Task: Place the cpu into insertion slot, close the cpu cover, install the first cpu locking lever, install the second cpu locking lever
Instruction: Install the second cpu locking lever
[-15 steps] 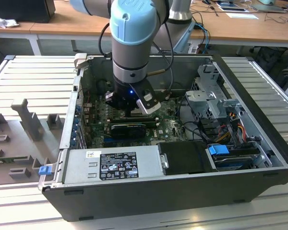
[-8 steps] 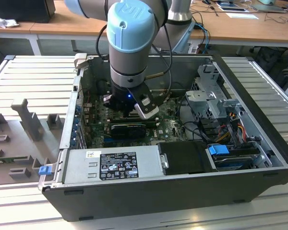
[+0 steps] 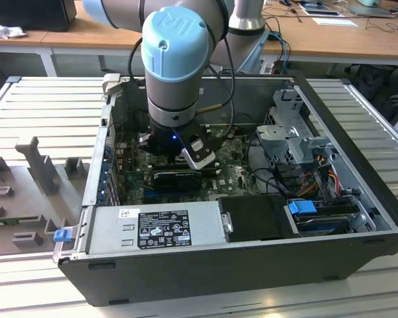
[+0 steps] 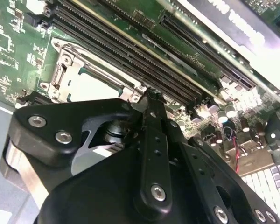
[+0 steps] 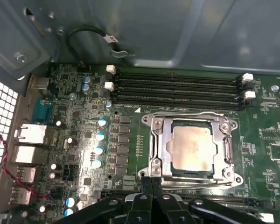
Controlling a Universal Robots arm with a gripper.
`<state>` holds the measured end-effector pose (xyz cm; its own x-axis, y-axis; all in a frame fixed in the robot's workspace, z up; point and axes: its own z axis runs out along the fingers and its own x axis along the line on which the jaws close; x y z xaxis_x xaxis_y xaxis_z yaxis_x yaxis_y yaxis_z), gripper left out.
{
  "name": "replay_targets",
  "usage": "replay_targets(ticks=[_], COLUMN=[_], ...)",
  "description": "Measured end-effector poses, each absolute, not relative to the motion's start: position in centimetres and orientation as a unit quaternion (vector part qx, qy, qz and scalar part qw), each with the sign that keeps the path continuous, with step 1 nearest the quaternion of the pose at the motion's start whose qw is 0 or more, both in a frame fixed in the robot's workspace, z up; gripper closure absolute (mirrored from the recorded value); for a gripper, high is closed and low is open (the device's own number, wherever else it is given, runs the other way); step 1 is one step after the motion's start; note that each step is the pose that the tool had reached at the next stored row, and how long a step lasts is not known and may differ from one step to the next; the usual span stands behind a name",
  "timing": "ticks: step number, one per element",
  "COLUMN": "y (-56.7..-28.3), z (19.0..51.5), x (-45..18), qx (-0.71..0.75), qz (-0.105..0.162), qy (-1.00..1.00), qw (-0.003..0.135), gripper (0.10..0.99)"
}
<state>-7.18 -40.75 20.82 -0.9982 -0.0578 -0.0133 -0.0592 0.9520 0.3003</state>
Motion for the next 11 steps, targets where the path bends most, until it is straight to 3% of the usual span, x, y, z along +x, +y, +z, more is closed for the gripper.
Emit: replay_targets(ticks=[11], y=[-40.7], z=[19.6], x=[-7.3], qx=[-0.03], qz=[0.172], qy=[0.985], qw=[0.003], gripper=[0.98])
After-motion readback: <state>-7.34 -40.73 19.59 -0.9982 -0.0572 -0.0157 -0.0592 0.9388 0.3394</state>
